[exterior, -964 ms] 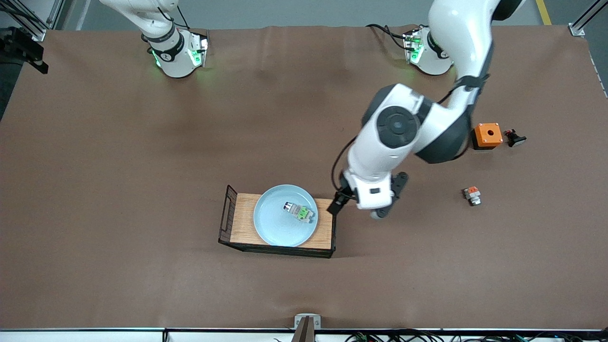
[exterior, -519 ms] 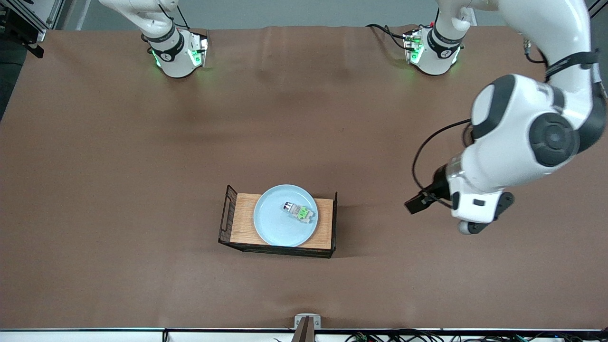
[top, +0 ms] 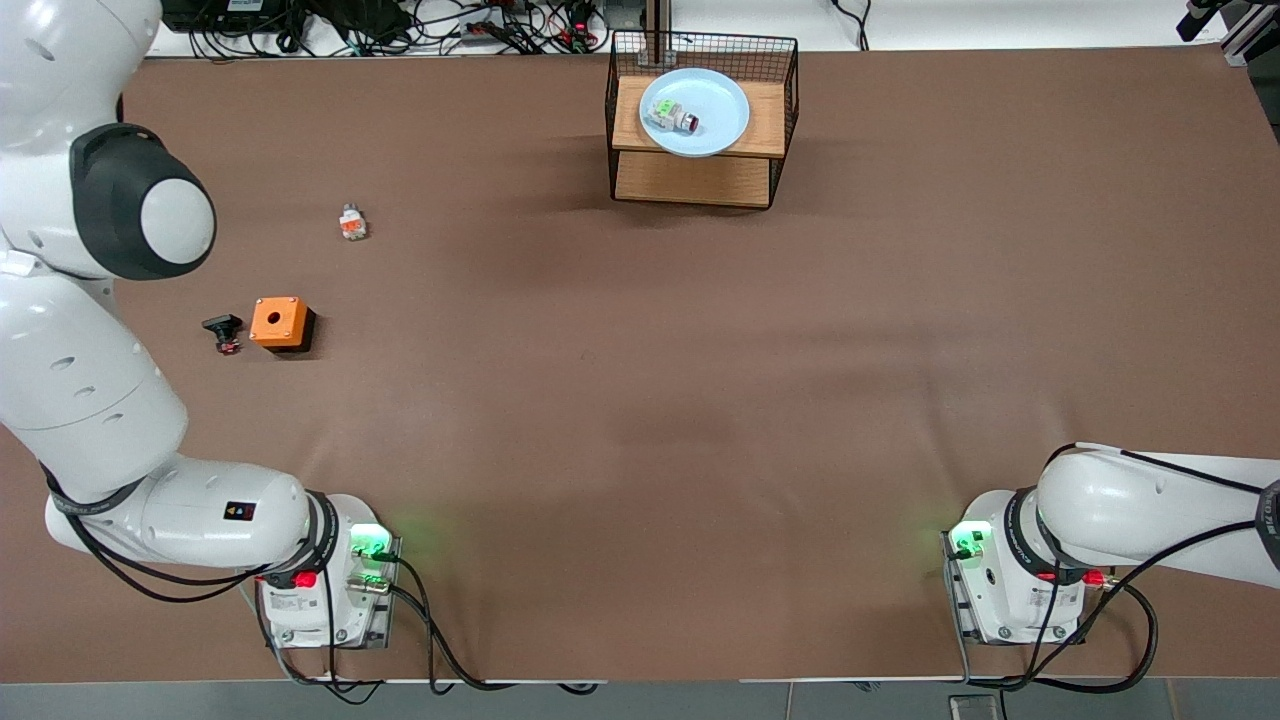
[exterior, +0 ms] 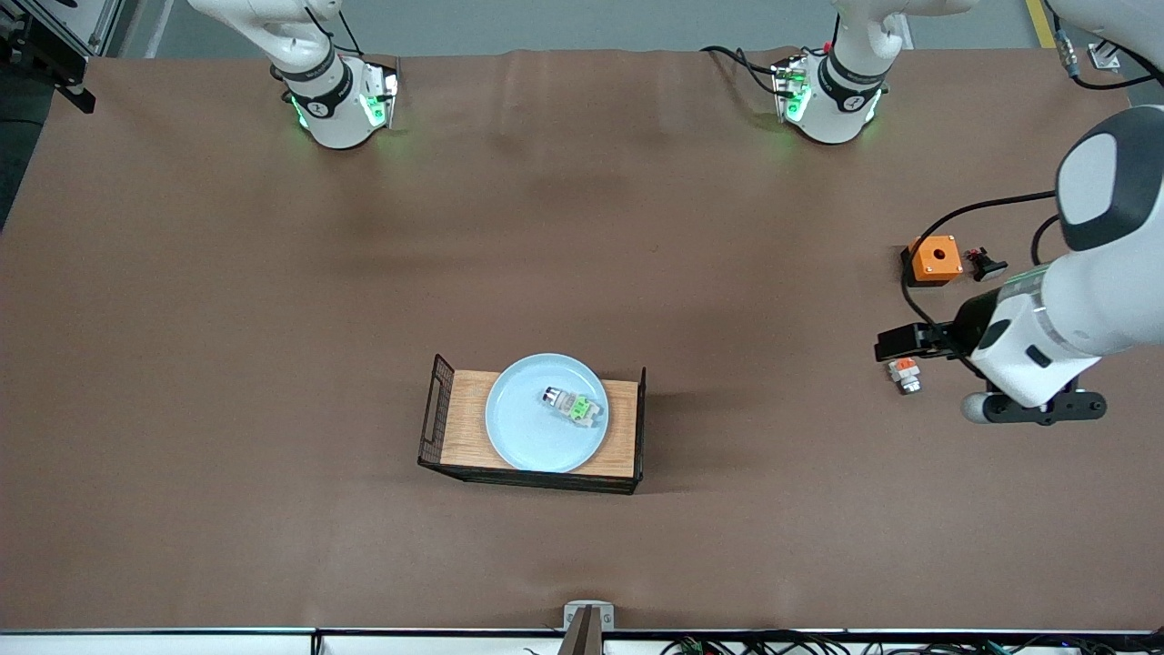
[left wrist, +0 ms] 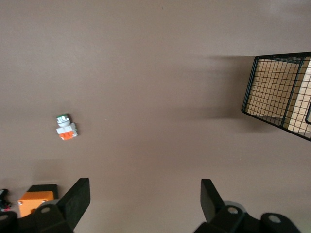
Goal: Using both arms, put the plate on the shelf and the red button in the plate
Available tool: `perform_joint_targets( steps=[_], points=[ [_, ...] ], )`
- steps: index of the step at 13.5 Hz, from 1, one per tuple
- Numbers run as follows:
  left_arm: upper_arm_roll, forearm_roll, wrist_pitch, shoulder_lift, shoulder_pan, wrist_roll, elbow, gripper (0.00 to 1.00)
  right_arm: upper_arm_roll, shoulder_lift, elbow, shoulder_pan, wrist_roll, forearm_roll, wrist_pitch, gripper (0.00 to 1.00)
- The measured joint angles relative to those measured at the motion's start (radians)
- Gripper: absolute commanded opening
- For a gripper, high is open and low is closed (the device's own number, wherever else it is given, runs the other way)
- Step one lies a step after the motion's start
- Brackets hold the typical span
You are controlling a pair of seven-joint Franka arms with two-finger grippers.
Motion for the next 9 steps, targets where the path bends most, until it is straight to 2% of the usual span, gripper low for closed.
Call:
perform_joint_targets(
  steps=[5, 9],
  points=[
    [-0.001, 0.0, -0.121, -0.083, 0.005, 0.008, 0.0, 1.0, -0.018, 0.004, 0.01, 0.0, 0.0, 0.001, 0.015, 1.0],
    [-0.008, 0.025, -0.18, -0.165, 0.008, 0.008, -0.04, 1.0, -0.017, 0.057, 0.009, 0.001, 0.0, 0.002, 0.063, 1.0]
  ],
)
